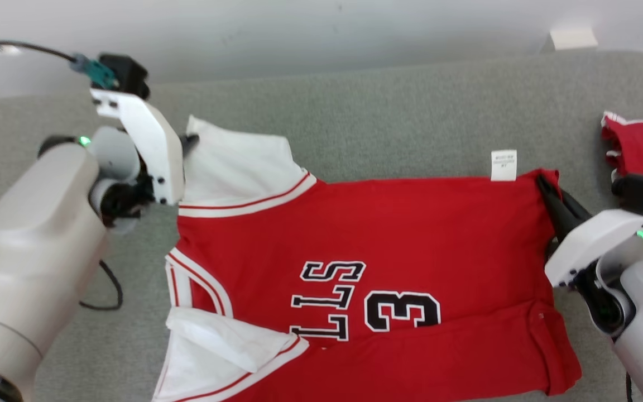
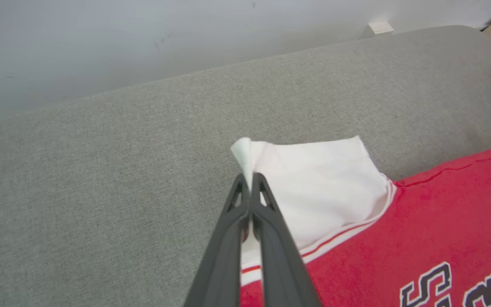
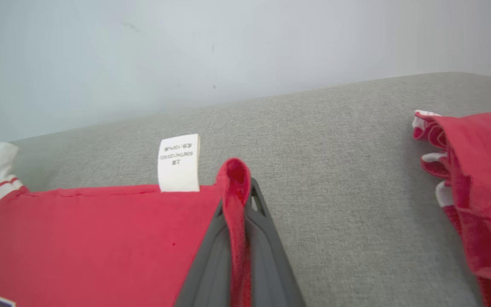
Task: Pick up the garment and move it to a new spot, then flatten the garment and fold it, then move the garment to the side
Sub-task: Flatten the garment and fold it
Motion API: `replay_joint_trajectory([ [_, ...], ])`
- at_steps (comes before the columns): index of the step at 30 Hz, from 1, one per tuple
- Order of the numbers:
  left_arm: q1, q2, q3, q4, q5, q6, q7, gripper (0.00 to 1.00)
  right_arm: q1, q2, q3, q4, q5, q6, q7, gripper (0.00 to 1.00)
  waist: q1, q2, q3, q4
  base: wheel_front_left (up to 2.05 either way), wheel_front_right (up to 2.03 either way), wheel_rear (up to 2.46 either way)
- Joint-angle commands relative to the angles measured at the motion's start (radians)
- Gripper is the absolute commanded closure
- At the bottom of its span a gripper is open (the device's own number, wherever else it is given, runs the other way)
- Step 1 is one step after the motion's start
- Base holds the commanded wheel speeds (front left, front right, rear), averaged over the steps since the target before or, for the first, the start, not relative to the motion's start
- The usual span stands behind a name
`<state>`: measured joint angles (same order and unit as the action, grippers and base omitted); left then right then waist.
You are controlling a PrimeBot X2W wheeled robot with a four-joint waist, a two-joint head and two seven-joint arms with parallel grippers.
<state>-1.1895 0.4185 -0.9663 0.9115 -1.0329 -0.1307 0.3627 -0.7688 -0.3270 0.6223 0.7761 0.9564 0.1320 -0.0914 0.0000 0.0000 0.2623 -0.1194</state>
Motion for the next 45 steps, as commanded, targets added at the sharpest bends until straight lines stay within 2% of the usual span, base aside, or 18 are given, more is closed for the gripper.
replay_joint_trajectory([
  [1, 0.034, 0.015, -0.015, -0.026, -0.024, 0.001, 0.019, 1.0, 0.033, -0.024, 0.013, -0.009, 0.017, -0.003, -0.006, 1.0, 0.0, 0.0, -0.068, 0.022, 0.0, 0.0, 0.0],
  [10, 0.151, 0.124, -0.085, -0.243, -0.168, 0.001, 0.195, 1.0, 0.12, -0.09, 0.1, -0.035, 0.071, -0.003, 0.005, 1.0, 0.0, 0.0, -0.194, 0.051, 0.0, 0.0, 0.0],
  [22, 0.26, 0.224, -0.137, -0.438, -0.299, 0.001, 0.398, 1.0, 0.164, -0.139, 0.214, -0.024, 0.116, -0.003, 0.08, 1.0, 0.0, 0.0, -0.237, 0.081, 0.0, 0.0, 0.0],
  [25, 0.292, 0.248, -0.151, -0.489, -0.316, 0.009, 0.425, 1.0, 0.174, -0.167, 0.254, -0.042, 0.14, -0.003, 0.102, 1.0, 0.0, 0.0, -0.241, 0.085, 0.0, 0.0, 0.0],
  [34, 0.385, 0.273, -0.168, -0.539, -0.35, 0.031, 0.432, 1.0, 0.203, -0.229, 0.352, -0.11, 0.192, -0.003, 0.175, 1.0, 0.0, 0.0, -0.252, 0.075, 0.0, 0.0, 0.0],
  [35, 0.395, 0.273, -0.17, -0.542, -0.356, 0.033, 0.431, 1.0, 0.205, -0.233, 0.362, -0.114, 0.196, -0.003, 0.183, 0.96, 0.0, 0.0, -0.253, 0.073, 0.0, 0.0, 0.0],
  [36, 0.404, 0.272, -0.171, -0.544, -0.363, 0.035, 0.431, 1.0, 0.204, -0.236, 0.371, -0.115, 0.199, -0.003, 0.189, 0.71, 0.0, 0.0, -0.253, 0.071, 0.0, 0.0, 0.0],
  [37, 0.412, 0.27, -0.172, -0.545, -0.367, 0.036, 0.431, 0.75, 0.204, -0.239, 0.378, -0.115, 0.203, -0.003, 0.193, 0.51, 0.0, 0.0, -0.255, 0.07, 0.0, 0.0, 0.0],
  [38, 0.422, 0.269, -0.175, -0.545, -0.371, 0.036, 0.435, 0.58, 0.206, -0.239, 0.39, -0.115, 0.205, -0.003, 0.204, 0.09, 0.0, 0.0, -0.257, 0.068, 0.0, 0.0, 0.0],
  [39, 0.428, 0.27, -0.18, -0.547, -0.374, 0.036, 0.439, 0.3, 0.208, -0.24, 0.4, -0.116, 0.208, -0.003, 0.213, 0.0, 0.0, 0.0, -0.259, 0.067, 0.0, 0.0, 0.0],
  [40, 0.433, 0.271, -0.182, -0.548, -0.375, 0.037, 0.439, 0.0, 0.208, -0.243, 0.408, -0.119, 0.211, -0.003, 0.22, 0.0, 0.0, 0.0, -0.26, 0.066, 0.0, 0.0, 0.0],
  [45, 0.441, 0.282, -0.185, -0.552, -0.365, 0.042, 0.431, 0.0, 0.215, -0.272, 0.442, -0.16, 0.252, -0.003, 0.249, 0.0, 0.0, 0.0, -0.27, 0.066, 0.0, 0.0, 0.0],
])
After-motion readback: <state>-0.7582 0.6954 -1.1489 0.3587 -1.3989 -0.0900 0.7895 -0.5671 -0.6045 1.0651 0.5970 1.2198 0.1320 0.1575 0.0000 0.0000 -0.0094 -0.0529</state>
